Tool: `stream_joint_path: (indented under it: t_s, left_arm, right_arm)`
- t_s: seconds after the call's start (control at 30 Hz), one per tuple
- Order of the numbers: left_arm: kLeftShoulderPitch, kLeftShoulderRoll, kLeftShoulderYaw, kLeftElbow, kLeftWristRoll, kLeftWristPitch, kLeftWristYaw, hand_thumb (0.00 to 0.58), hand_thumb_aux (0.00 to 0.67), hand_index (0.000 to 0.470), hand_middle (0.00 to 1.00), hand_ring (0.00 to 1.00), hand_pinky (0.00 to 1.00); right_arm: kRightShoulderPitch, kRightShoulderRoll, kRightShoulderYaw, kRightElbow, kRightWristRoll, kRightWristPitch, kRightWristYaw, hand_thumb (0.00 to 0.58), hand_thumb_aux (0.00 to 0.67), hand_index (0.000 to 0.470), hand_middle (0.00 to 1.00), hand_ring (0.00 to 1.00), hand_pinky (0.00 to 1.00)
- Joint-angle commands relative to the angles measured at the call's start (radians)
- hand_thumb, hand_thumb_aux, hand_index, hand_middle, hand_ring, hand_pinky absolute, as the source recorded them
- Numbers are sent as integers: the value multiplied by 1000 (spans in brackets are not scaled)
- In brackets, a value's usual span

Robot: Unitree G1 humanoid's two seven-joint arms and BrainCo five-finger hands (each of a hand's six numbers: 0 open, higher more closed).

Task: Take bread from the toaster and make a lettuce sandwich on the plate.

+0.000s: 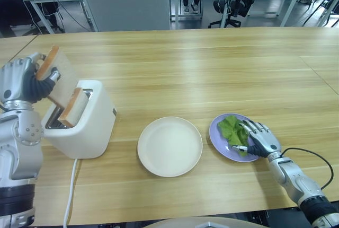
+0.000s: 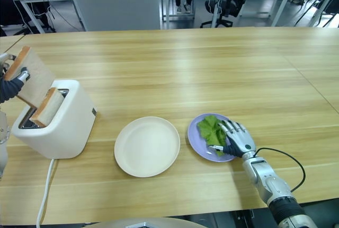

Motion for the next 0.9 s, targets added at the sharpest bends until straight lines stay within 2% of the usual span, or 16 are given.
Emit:
stream_joint_path:
  t_s: [0.03,0.07,0.1,0.13,0.17,0.2,0.23,0.57,0.9]
  left_arm:
    - [-17,-42,-16,-76,-112,-27,-87,580,670,460,1000,1000,1000]
    - [-19,-54,-26,-91,-136,-29,-108,580,670,460,1000,1000,1000]
    - [-19,-65,-47,-109,-160,-31,-139,580,670,460,1000,1000,1000]
    - [-17,-74,-67,-122,-177,-33,-166,580,670,460,1000,1000,1000]
    - [-15,-89,-89,-136,-199,-30,-193,580,670,460,1000,1000,1000]
    - [-13,-103,-111,-145,-213,-27,-215,580,670,460,1000,1000,1000]
    - [-9,-112,-140,-150,-219,-27,-239,580,670,460,1000,1000,1000]
    - [17,-232,-379,-114,-222,-40,-364,580,670,460,1000,1000,1000]
    - [17,-285,-607,90,-169,-78,-457,580,670,460,1000,1000,1000]
  right_arm:
    - [-17,-8,36,51,-12,12,-16,0,0,0,0,0,0]
    - [-18,-9,40,53,-10,15,-19,0,0,0,0,0,0]
    - [-20,-9,45,57,-8,17,-23,201,129,88,0,0,0]
    - [-22,-9,48,61,-6,18,-27,310,213,146,0,0,0]
    - [-25,-8,51,64,-3,17,-32,468,376,258,0,0,0]
    - [-27,-7,52,64,2,16,-37,563,554,381,0,0,0]
    - [-29,-6,52,65,8,12,-42,580,670,460,0,0,0]
    - [-25,-16,34,-4,63,-28,-95,580,670,460,0,0,0]
    - [8,-32,-18,-165,83,-49,-148,580,670,460,0,0,0]
